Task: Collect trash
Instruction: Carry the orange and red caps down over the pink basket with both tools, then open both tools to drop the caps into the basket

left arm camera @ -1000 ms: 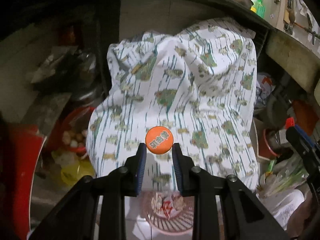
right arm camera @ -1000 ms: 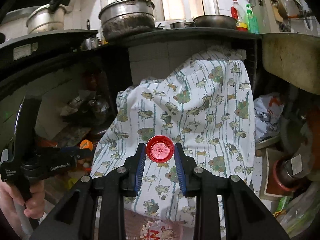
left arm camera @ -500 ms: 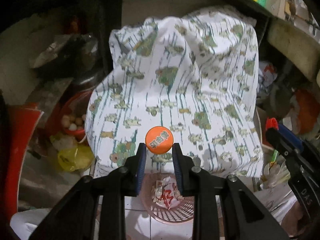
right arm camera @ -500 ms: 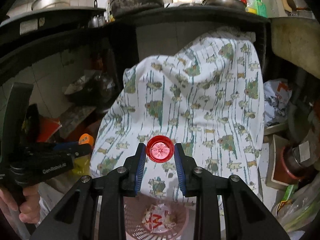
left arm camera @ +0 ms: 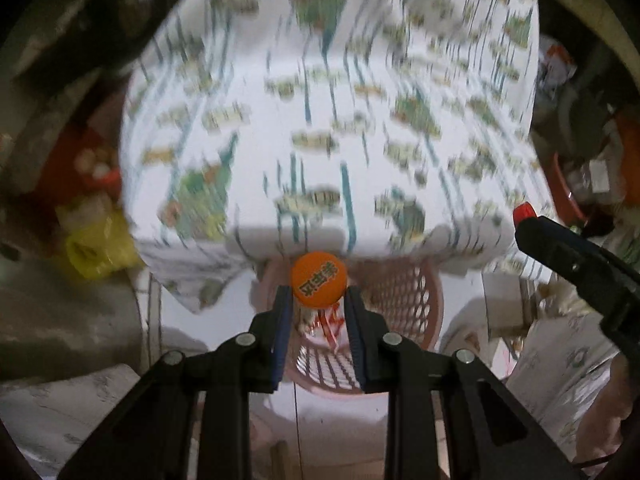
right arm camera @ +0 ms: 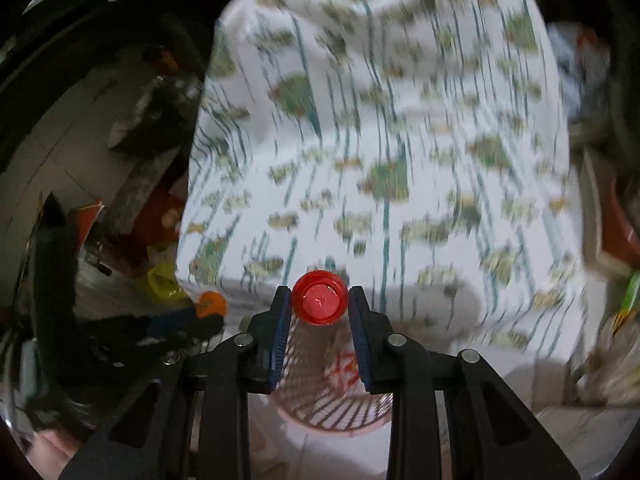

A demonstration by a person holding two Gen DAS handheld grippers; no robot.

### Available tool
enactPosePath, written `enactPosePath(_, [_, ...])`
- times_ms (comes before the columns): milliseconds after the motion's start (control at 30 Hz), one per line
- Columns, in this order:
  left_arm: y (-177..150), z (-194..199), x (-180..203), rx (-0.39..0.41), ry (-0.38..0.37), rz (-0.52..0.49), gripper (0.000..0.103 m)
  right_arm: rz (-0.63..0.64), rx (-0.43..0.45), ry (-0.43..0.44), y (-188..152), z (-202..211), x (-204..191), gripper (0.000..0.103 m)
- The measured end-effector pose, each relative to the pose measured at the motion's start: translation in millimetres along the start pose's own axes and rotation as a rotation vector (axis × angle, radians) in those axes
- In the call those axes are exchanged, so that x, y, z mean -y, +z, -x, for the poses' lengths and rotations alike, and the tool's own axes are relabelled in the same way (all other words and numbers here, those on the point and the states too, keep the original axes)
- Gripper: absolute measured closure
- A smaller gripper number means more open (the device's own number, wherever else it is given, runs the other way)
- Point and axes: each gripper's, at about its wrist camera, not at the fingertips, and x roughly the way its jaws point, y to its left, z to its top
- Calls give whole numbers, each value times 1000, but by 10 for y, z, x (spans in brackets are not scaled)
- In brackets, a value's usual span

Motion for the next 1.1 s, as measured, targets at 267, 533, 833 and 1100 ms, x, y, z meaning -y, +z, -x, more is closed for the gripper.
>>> enactPosePath(267, [-160, -600, 24, -116, 18, 26, 78, -65, -138, -2, -157, -529, 164, 72])
enactPosePath(533, [-239, -792, 40, -126, 9, 3, 78, -121, -255, -43, -310, -1023, 362, 72])
enactPosePath(833, [-288, -899, 40, -141, -14, -15, 78, -96, -302, -82, -459, -1245, 359, 72])
enactPosePath(1100, [-319, -934, 18, -154, -6, -2, 50, -139, -313, -85, -463, -1286, 404, 66])
